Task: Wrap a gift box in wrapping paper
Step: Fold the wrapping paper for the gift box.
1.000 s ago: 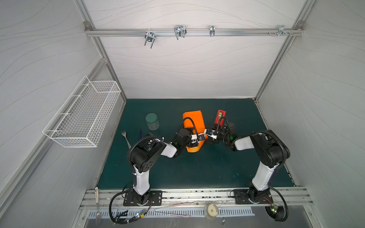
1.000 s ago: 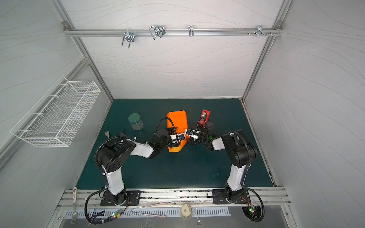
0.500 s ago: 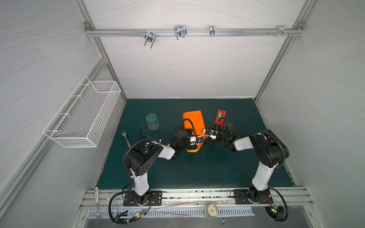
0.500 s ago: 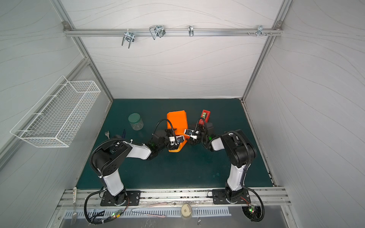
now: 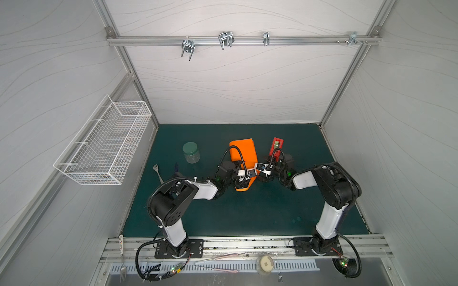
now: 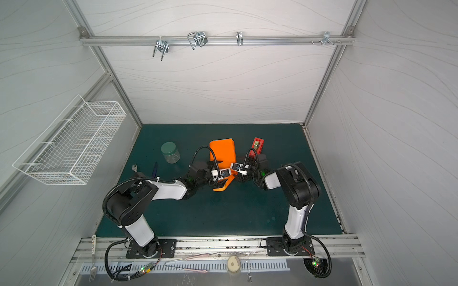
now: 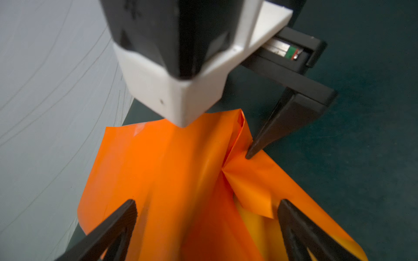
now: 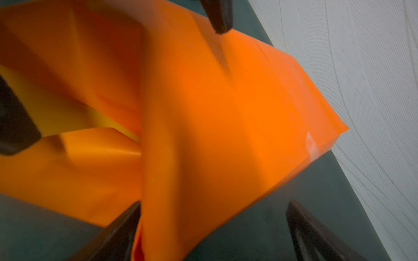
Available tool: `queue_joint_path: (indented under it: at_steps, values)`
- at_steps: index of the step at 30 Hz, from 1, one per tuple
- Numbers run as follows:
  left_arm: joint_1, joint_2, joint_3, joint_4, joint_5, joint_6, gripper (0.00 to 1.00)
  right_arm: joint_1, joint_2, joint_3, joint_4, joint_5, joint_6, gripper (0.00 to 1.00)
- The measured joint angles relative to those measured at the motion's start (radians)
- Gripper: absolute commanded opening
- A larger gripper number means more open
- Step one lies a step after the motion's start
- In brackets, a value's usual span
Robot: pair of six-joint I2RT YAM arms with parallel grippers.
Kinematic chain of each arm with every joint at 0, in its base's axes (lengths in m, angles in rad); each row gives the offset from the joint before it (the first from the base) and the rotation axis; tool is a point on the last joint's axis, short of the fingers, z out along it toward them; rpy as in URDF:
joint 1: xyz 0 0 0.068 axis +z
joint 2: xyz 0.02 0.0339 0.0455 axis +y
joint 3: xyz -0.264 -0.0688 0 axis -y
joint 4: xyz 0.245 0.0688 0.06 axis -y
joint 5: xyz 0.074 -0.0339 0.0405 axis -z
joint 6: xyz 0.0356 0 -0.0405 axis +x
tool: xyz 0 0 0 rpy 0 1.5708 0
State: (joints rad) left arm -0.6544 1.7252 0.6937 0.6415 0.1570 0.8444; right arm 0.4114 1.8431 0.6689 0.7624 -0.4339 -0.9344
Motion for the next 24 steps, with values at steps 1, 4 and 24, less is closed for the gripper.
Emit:
queue_joint_path:
  at_steps: [1, 4, 24]
  values:
    - [0.000, 0.004, 0.010, -0.009, -0.003, -0.011, 0.99, 0.000, 0.000, 0.000, 0.000, 0.000, 0.000, 0.99]
    - [0.000, 0.034, 0.057, -0.016, -0.029, -0.037, 0.98, 0.000, 0.000, 0.000, 0.000, 0.001, 0.000, 0.99]
    - [-0.010, 0.193, 0.094, 0.225, -0.094, 0.085, 0.99, -0.006, 0.008, -0.002, -0.002, 0.068, 0.003, 0.99]
